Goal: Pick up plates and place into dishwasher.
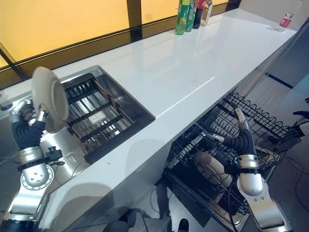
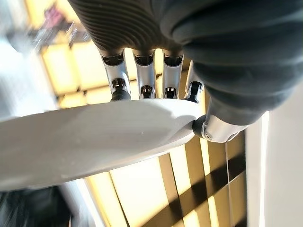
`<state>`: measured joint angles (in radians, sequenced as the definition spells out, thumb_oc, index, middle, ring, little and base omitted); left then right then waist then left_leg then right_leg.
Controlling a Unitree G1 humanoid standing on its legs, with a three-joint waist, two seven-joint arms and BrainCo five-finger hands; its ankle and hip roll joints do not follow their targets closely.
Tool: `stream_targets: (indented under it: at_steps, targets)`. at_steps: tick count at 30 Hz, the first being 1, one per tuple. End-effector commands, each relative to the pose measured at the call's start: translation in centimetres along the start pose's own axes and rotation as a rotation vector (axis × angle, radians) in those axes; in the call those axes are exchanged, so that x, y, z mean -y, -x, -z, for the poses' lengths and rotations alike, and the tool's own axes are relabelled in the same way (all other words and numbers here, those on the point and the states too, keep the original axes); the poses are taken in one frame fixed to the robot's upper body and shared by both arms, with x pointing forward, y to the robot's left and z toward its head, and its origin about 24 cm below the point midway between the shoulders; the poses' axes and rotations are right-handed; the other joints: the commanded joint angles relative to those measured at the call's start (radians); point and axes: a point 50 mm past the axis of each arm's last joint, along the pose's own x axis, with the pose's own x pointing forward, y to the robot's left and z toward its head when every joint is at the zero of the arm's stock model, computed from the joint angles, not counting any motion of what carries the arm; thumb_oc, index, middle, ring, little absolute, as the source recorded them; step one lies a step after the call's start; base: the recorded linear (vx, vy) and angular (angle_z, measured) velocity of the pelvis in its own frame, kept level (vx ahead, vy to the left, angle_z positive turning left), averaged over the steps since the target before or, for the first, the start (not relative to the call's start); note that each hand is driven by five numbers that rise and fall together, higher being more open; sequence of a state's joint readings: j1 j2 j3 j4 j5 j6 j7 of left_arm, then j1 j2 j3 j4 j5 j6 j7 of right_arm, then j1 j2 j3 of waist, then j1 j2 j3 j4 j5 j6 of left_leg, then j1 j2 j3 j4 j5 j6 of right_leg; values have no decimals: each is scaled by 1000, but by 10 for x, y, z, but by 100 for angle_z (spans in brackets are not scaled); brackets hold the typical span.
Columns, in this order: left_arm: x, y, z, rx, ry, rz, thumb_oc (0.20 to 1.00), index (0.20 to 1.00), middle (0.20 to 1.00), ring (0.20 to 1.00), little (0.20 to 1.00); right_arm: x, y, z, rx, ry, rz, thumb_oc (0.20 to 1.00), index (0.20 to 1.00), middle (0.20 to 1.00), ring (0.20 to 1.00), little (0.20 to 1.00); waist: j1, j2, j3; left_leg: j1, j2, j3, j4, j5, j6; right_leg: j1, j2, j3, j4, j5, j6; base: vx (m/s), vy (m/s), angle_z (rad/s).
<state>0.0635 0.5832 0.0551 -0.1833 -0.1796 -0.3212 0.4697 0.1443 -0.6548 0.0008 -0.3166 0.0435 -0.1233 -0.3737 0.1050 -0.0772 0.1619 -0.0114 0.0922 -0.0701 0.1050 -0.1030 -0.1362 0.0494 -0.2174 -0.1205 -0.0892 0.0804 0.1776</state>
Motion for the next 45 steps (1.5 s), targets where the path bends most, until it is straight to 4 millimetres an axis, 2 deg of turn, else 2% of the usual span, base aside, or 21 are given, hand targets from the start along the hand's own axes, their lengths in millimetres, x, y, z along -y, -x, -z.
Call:
stream_targets:
  at_steps: [1,8,11,17,23,26,28,33,37,45]
  targets:
    - [22,-4,-30,135,257,204,200,200,200,200,200,17,-19,-43,244,-11,36,1000,1000,1000,1000,1000,13,29,-81,-9,54,-10,-61,68,-2,-12,-41,22,131,-94,43,-79,26,7]
    - [33,-14,-53,201,498,468,200,200,200,200,200,20,-26,-60,349,-60,29,1000,1000,1000,1000,1000,2,50,-110,12,46,-14,-95,80,8,-12,-34,17,136,-94,34,-72,9,4]
    - [43,-18,-63,243,588,582,200,200,200,200,200,14,-30,-70,401,-101,-8,1000,1000,1000,1000,1000,0,58,-128,19,40,-22,-107,84,12,-10,-31,12,134,-92,29,-55,-10,2]
    - [57,-26,-82,338,692,757,200,200,200,200,200,6,-37,-79,463,-157,-84,1000,1000,1000,1000,1000,-5,67,-156,34,31,-26,-133,93,15,-4,-23,5,127,-89,20,-40,-17,2]
    - [69,-27,-92,379,774,950,200,200,200,200,200,-2,-38,-87,500,-250,-192,1000,1000,1000,1000,1000,-12,68,-178,42,23,-30,-140,93,17,-2,-19,-9,128,-88,15,-27,-13,2]
    - [75,-26,-95,378,796,1045,200,200,200,200,200,-6,-40,-92,516,-351,-300,1000,1000,1000,1000,1000,-14,68,-184,44,21,-27,-140,92,18,-1,-18,-13,129,-88,13,-17,-8,3]
    - [82,-26,-97,382,786,1121,200,200,200,200,200,-12,-42,-97,527,-495,-419,1000,1000,1000,1000,1000,-16,67,-188,49,19,-25,-139,89,18,1,-18,-17,129,-88,12,0,0,0]
    - [100,-24,-104,393,775,1261,200,200,200,200,200,-38,-43,-111,554,-739,-665,1000,1000,1000,1000,1000,-11,65,-199,64,10,-34,-140,72,21,15,-20,-29,129,-100,13,25,-20,6]
    - [107,-22,-108,389,770,1330,200,200,200,200,200,-51,-44,-115,553,-804,-744,1000,1000,1000,1000,1000,-8,62,-206,69,6,-35,-138,68,25,23,-20,-31,124,-99,12,-7,-3,3]
    - [111,-19,-106,374,750,1394,200,200,200,200,200,-61,-38,-119,540,-891,-891,1000,1000,1000,1000,1000,-10,58,-210,71,-3,-34,-135,65,32,20,-18,-22,125,-97,10,4,0,0]
